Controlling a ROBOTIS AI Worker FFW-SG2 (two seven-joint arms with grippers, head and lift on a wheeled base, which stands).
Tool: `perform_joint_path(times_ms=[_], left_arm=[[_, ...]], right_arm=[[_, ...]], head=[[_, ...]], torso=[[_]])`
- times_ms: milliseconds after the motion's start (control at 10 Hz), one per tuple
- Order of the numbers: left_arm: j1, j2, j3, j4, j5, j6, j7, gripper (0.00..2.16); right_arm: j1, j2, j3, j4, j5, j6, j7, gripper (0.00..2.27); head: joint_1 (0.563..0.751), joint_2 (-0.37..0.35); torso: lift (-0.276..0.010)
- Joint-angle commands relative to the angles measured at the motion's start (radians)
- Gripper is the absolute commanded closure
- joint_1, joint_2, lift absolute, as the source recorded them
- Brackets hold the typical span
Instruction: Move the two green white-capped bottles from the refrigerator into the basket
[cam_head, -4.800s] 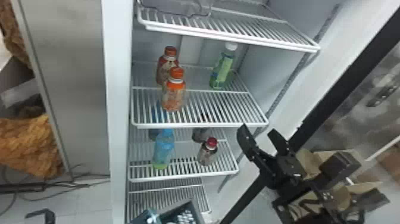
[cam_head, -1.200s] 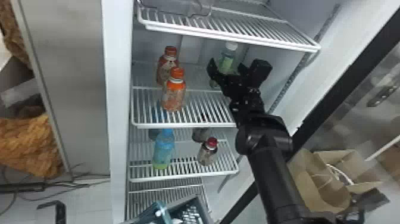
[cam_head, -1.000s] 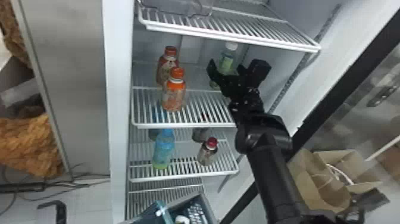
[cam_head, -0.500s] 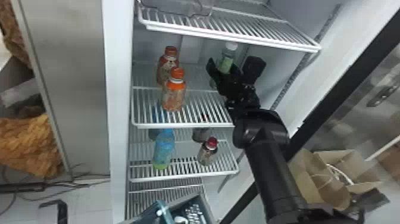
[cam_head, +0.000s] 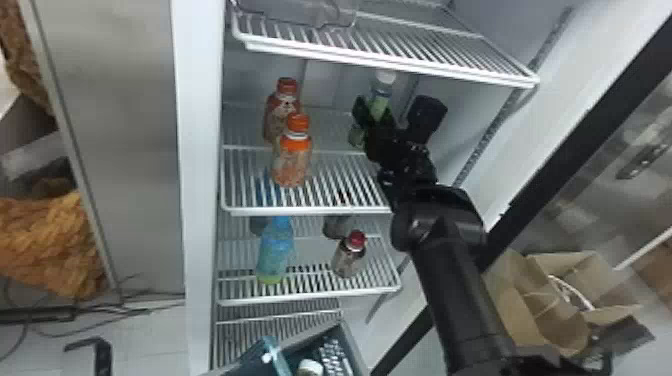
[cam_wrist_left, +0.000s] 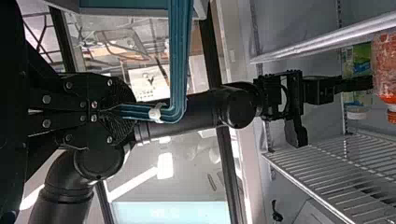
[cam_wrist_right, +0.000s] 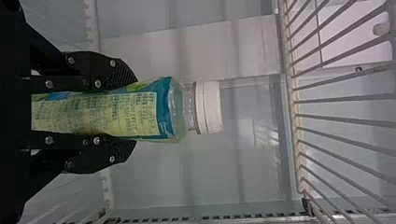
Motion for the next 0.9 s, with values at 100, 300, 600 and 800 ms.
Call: perform_joint_path(times_ms=[100,300,600,800], left_arm=[[0.0,0.0,-0.002,0.0,0.0,-0.002,0.0,1.21],[0.005,0.0,0.002,0.0,0.002,-0.004,-0.002,1.21],[0.005,0.003,0.0,0.0,0.002,-0.004,-0.002,1.21],[0.007,0.003,0.0,0.0,0.002,-0.004,-0.002,1.21]], right_arm=[[0.039,0.0,-0.002,-0.064,0.01,0.0,-0.002,0.9],[0.08,0.001,-0.002,-0.12,0.008,0.0,-0.002,0.9],[0.144,0.001,-0.01,-0.209,0.0,0.025,-0.002,0.9],[0.201,0.001,-0.016,-0.307,0.004,0.054,-0.002,0.9]], head=[[0.695,-0.35],[0.695,-0.35],[0.695,-0.35],[0.695,-0.35]], torso=[[-0.004],[-0.004],[-0.004],[-0.004]])
